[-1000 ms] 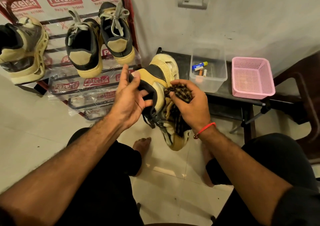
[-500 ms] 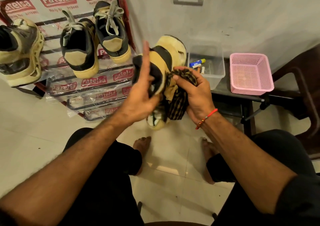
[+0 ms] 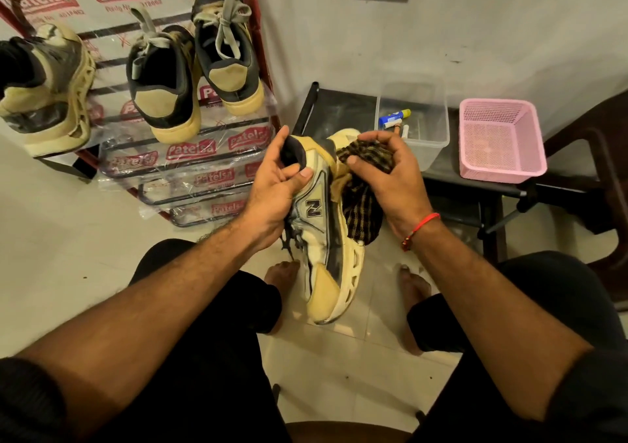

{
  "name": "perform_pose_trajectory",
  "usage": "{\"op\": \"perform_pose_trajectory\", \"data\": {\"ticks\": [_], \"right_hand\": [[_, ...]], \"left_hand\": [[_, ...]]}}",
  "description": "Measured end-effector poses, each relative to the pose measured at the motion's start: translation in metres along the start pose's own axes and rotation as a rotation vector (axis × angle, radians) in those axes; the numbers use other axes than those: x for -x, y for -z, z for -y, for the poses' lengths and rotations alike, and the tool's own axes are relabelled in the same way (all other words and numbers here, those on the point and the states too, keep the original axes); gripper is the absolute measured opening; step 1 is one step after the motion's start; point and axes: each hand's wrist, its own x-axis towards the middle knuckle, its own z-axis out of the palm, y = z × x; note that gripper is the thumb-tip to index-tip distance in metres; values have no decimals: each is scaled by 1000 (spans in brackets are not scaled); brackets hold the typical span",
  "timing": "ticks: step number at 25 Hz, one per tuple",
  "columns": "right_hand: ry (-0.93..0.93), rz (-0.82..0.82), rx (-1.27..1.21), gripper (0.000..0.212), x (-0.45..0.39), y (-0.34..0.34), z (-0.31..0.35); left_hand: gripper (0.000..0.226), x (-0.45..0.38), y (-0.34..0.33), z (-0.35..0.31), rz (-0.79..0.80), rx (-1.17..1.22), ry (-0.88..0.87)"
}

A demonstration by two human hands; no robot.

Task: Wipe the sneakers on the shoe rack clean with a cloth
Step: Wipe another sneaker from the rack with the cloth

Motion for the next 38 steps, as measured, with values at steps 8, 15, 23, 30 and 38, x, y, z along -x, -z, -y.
{"op": "perform_pose_trajectory", "data": {"ticks": [8,15,23,30,38], "right_hand": [[604,642,763,39,45,-31,-10],[513,-18,610,34,-15,-8,10],[463,254,628,34,27,-27,-13],[615,564,712,27,60,-41,-24],[441,220,707,30,10,-31,-3]], "left_hand": [[76,-4,9,-10,-136,-66,-84],[74,8,-3,-7,146,-113,-78],[63,-6,11,-7,-210,-11,-78],[62,-12,32,-16,-482,37,32],[56,-12,14,-4,-315,30,62]]}}
